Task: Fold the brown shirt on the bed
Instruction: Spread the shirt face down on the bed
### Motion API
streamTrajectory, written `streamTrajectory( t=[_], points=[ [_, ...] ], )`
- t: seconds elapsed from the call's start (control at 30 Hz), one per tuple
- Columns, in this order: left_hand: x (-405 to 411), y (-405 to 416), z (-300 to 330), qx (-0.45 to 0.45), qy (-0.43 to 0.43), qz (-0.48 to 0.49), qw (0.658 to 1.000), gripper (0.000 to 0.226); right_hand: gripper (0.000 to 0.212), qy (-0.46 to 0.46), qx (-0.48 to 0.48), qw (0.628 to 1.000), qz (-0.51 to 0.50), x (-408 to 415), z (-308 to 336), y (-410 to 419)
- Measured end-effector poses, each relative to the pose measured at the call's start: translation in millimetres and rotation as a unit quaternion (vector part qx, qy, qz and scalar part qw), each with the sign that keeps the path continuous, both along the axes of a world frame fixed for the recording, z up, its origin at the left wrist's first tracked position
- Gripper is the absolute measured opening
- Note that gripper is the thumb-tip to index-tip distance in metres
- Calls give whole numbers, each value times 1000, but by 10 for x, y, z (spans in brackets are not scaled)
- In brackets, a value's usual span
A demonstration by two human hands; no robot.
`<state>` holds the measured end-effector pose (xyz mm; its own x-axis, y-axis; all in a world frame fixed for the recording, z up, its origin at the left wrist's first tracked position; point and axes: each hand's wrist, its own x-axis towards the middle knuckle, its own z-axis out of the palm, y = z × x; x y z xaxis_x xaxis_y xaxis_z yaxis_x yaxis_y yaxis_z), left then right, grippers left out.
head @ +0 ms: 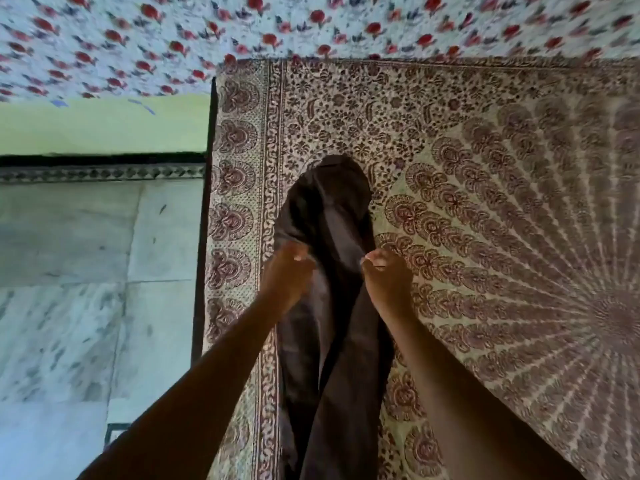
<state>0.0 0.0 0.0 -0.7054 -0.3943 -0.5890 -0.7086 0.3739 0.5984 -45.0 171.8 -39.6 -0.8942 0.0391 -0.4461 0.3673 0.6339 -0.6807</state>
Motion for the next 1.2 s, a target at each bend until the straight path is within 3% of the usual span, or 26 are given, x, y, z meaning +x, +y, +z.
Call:
streamTrajectory(
  t=[0.13, 0.33, 0.43, 0.53, 0.63, 0.77, 0.83, 0.9, 1.07, 1.13, 1.2],
  points=[
    [-515, -300, -609, -12, -12, 30, 999, 50, 20, 18, -8, 999, -45, -461, -424, -217],
    [-1006, -419, -1220, -28, -47, -3, 999, 92, 41, -44, -15, 994, -99, -1038, -1041, -490],
    [-960, -356, -1418, -109, -54, -63, 991, 108, 31, -54, -15, 994, -91, -1102, -1301, -531],
    [-974, -340, -1420, -129, -23, -46, 990, 115, 14, -27, -30, 992, -120, -1075, -1326, -480],
    [-1175, -531, -1354, -74, -15, 19, 997, 103, 18, 34, -62, 989, -132, -964, -1136, -354],
    [-1368, -671, -1285, -116, -26, -57, 991, 40, 21, 84, -86, 992, -48, -849, -895, -140],
    [-1391, -587, -1206, -84, -25, -47, 995, 12, 20, 75, -135, 987, -45, -836, -725, -50],
    [-1396, -468, -1067, 5, -28, -45, 999, 18, 22, 43, -183, 980, -59, -817, -533, 37],
    [-1059, -220, -451, 165, -6, 20, 986, 25, 23, -2, -142, 990, -6, -754, -122, 292],
    [-800, -179, -214, 141, -23, -14, 990, 49, 39, -28, -106, 994, 6, -639, 131, 401],
    [-543, -130, 80, 98, -6, -53, 994, 43, 55, -35, -78, 996, 17, -465, 488, 519]
  ],
)
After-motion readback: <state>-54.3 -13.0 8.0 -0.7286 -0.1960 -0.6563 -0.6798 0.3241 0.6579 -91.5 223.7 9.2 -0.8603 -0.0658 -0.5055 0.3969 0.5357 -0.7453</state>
